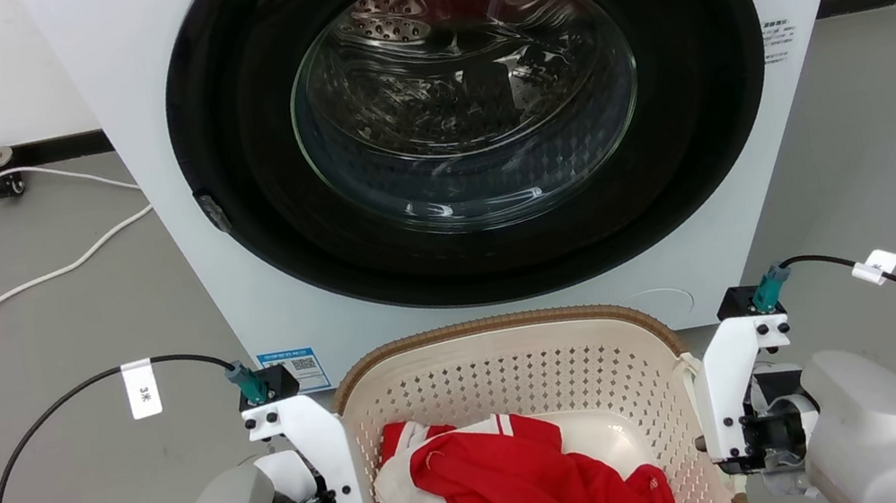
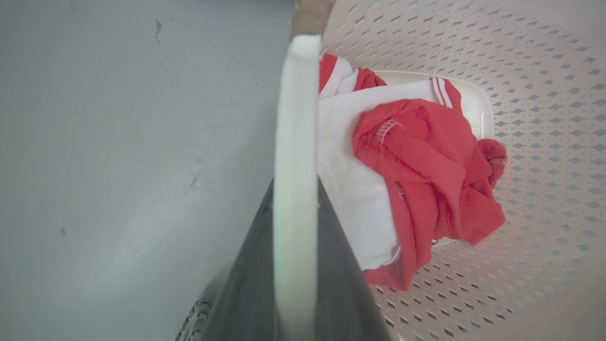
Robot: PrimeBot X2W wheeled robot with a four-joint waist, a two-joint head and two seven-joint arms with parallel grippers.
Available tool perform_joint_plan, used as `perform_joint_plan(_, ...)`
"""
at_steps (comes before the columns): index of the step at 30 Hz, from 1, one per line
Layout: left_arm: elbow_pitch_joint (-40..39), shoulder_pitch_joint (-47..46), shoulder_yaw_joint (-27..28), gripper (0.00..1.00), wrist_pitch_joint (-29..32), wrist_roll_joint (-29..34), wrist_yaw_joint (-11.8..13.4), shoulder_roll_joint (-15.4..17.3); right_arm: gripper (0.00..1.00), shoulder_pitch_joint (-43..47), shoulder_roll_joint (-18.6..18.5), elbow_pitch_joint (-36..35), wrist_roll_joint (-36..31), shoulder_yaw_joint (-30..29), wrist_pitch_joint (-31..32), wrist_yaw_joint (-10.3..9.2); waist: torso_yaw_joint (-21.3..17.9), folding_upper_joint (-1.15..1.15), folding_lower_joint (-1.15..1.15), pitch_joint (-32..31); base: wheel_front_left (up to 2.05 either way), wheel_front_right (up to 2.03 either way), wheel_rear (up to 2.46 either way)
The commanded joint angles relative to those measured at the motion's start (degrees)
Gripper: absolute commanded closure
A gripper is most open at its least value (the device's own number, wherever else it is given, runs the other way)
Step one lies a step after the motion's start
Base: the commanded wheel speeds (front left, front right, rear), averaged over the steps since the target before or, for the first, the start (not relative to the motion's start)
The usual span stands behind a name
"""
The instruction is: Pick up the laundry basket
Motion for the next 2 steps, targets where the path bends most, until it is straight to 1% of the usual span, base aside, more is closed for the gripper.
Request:
perform_joint_plan(1,-0.3,-1.0,-0.1,1.0,-0.4,-0.5,-0.1,-0.6,1.0,0.5,0.9,-0.3,0.0,-0.2,0.2,0.67,0.0,0.0,0.0,0.0,0.0,0.0,0.0)
perform_joint_plan(2,-0.3,-1.0,-0.1,1.0,-0.4,-0.5,-0.1,-0.6,1.0,0.5,0.9,-0.3,-0.1,-0.2,0.2,0.67,0.0,0.0,0.0,0.1,0.0,0.0,0.0)
